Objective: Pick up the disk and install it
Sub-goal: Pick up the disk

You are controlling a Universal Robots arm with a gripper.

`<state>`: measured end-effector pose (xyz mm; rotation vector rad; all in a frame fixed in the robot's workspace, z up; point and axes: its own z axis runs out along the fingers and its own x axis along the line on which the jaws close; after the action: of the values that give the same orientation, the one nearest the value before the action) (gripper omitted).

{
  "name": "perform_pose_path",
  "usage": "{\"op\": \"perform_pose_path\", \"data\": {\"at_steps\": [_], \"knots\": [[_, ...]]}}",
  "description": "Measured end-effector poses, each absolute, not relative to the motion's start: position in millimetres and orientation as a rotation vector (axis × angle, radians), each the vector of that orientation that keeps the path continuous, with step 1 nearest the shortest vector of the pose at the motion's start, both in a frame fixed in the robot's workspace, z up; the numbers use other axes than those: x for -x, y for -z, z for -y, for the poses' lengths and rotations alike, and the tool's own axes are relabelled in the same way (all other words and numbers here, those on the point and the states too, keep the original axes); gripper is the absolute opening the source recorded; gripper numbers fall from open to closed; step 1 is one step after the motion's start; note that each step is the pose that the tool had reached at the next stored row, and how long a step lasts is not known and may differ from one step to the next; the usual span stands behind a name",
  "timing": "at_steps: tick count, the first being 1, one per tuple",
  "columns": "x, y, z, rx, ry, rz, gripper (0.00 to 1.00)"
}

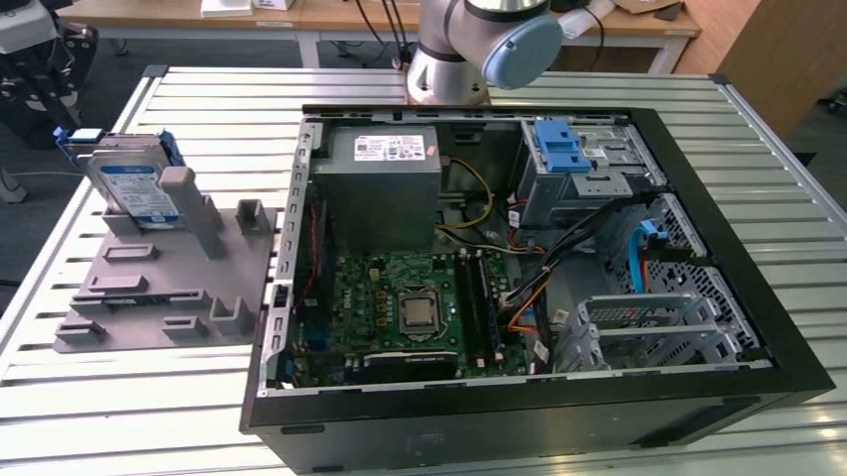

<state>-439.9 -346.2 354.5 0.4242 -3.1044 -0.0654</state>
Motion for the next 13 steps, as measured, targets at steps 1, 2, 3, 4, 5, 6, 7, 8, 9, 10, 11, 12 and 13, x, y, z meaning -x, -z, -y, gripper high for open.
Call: {"op": "perform_pose_path", "data": {"at_steps": [1, 2, 3, 4, 5, 6, 7, 8, 9, 10, 11, 12, 13], "knots": [[439.9, -354.5, 346.2, -0.445, 0.065, 3.101, 0.11], [439.9, -354.5, 346.2, -0.47, 0.065, 3.097, 0.11], [439.9, -354.5, 346.1, -0.496, 0.065, 3.093, 0.11], [439.9, -354.6, 346.1, -0.522, 0.065, 3.088, 0.11], [439.9, -354.5, 346.1, -0.548, 0.065, 3.083, 0.11], [439.9, -354.5, 346.2, -0.575, 0.065, 3.078, 0.11], [439.9, -354.5, 346.2, -0.6, 0.065, 3.073, 0.11], [439.9, -354.5, 346.2, -0.626, 0.064, 3.067, 0.11], [439.9, -354.6, 346.2, -0.647, 0.064, 3.063, 0.11], [439.9, -354.6, 346.2, -0.664, 0.064, 3.059, 0.11], [439.9, -354.5, 346.2, -0.67, 0.064, 3.057, 0.11], [439.9, -354.5, 346.2, -0.671, 0.064, 3.057, 0.11], [439.9, -354.5, 346.2, -0.671, 0.064, 3.057, 0.11]]}}
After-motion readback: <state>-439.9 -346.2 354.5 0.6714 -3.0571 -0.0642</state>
